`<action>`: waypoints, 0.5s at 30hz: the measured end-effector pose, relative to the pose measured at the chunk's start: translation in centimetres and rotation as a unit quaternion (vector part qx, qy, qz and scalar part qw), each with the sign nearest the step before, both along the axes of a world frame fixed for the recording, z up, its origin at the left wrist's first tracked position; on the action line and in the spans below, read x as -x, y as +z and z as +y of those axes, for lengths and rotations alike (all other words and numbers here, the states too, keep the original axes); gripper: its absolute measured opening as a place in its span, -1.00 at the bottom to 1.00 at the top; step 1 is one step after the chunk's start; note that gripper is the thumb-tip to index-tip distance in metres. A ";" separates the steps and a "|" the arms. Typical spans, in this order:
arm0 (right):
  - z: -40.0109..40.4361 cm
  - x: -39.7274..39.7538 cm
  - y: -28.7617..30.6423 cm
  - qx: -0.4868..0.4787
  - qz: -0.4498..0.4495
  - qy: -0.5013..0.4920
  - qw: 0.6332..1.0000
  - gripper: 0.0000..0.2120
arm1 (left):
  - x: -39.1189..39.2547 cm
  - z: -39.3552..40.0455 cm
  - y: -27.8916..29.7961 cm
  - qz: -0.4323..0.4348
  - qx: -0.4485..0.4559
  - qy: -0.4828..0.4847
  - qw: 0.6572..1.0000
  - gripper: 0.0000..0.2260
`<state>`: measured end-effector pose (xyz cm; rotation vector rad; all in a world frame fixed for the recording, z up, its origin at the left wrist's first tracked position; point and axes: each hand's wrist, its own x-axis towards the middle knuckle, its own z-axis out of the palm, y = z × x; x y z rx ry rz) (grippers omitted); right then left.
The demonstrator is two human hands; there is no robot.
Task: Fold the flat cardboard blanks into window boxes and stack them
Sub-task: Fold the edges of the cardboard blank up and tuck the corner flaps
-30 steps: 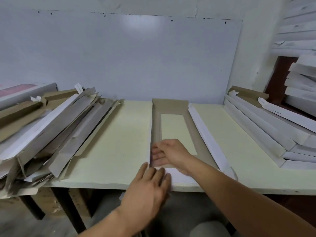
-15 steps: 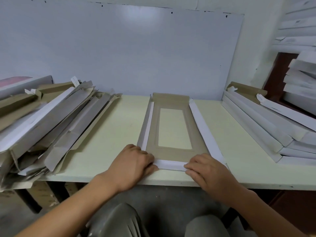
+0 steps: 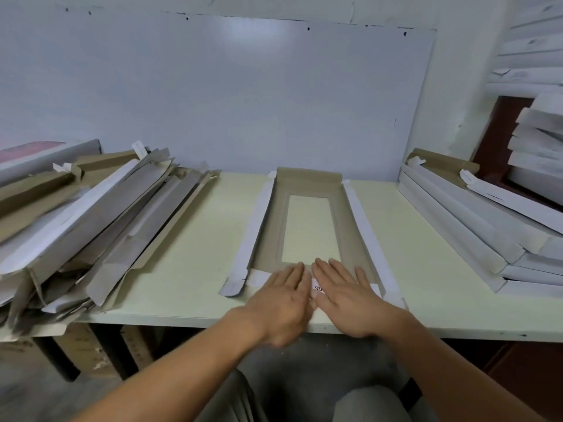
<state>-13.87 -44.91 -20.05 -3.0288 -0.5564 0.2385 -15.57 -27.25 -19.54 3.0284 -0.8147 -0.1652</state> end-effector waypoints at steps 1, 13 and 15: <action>-0.3 -0.1 -0.1 -0.002 0.019 -0.010 1.000 -0.37 | -0.2 0.4 0.1 0.041 0.014 0.005 0.999 -0.31; -2.9 -1.3 3.9 0.000 -0.049 -0.023 0.999 -0.50 | -0.8 -0.5 2.8 -0.082 0.006 0.012 0.997 -0.63; -3.3 -2.8 5.4 -0.111 -0.111 -0.033 0.987 -0.63 | -1.2 -1.5 2.8 -0.075 0.062 -0.044 0.994 -0.73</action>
